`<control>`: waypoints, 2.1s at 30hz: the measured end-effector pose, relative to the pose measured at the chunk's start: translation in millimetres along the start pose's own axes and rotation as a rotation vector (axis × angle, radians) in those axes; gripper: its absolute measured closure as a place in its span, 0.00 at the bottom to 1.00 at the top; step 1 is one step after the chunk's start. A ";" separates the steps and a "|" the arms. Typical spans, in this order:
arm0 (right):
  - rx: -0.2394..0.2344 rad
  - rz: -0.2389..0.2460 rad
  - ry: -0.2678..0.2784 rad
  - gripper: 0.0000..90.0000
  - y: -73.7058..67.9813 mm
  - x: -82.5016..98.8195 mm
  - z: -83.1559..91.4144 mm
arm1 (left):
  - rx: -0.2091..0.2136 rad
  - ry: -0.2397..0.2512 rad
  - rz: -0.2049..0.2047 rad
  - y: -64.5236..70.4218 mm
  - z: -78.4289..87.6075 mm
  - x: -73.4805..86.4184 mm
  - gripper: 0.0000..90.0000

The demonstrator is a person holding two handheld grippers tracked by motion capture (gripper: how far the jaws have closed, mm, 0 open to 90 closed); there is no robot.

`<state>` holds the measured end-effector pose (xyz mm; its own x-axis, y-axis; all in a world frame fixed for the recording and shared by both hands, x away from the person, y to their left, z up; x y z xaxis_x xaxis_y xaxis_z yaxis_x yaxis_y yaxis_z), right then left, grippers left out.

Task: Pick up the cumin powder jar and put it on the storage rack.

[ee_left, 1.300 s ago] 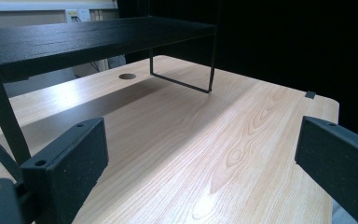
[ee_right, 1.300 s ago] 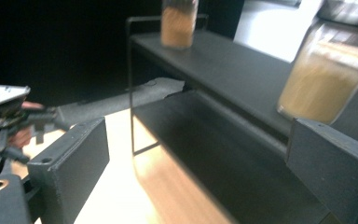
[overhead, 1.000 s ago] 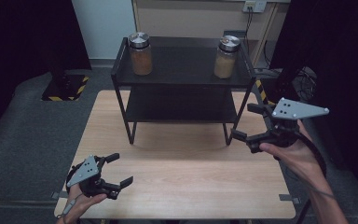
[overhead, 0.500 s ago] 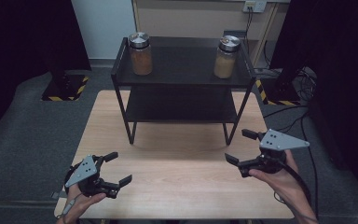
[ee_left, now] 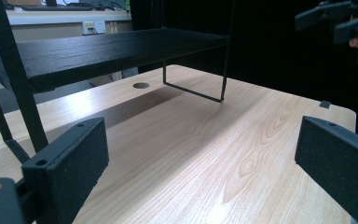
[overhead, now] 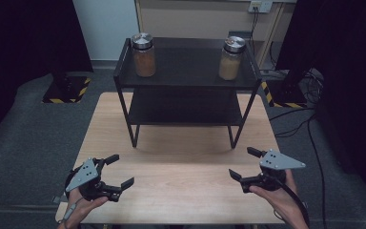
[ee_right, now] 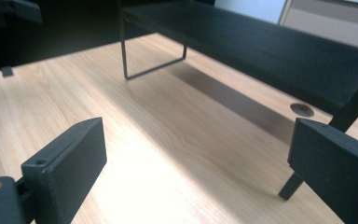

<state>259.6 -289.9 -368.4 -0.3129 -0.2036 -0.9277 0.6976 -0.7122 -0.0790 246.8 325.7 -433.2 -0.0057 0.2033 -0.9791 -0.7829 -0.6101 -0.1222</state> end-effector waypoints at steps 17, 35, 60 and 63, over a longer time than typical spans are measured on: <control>0.024 -0.029 0.029 0.05 -4.6 42.9 -14.7 | -0.041 0.022 -0.008 2.1 2.1 0.3 0.02; 0.066 -0.045 0.088 0.05 -3.0 64.0 3.0 | -0.068 0.035 -0.014 0.7 6.6 0.3 0.02; 0.031 -0.127 0.222 0.02 11.6 85.8 15.0 | -0.081 0.067 0.017 -5.0 10.4 3.4 0.01; 0.029 -0.121 0.224 0.02 11.1 85.8 14.9 | -0.079 0.070 0.020 -5.2 10.1 3.8 0.01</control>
<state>230.9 -325.2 -443.4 -0.2406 0.0361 -0.9699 0.6437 -0.7420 -0.1873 244.6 337.4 -434.6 0.0245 0.1382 -0.9901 -0.7314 -0.6727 -0.1120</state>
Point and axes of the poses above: each handheld gripper's, and its own axes: z roughly backward along the jaws, x roughly out of its underside, y roughly to its right, the point moved 6 cm from there along -z, roughly forward along the jaws, and after that the axes turned 9 degrees about -z, right-handed, at the moved point
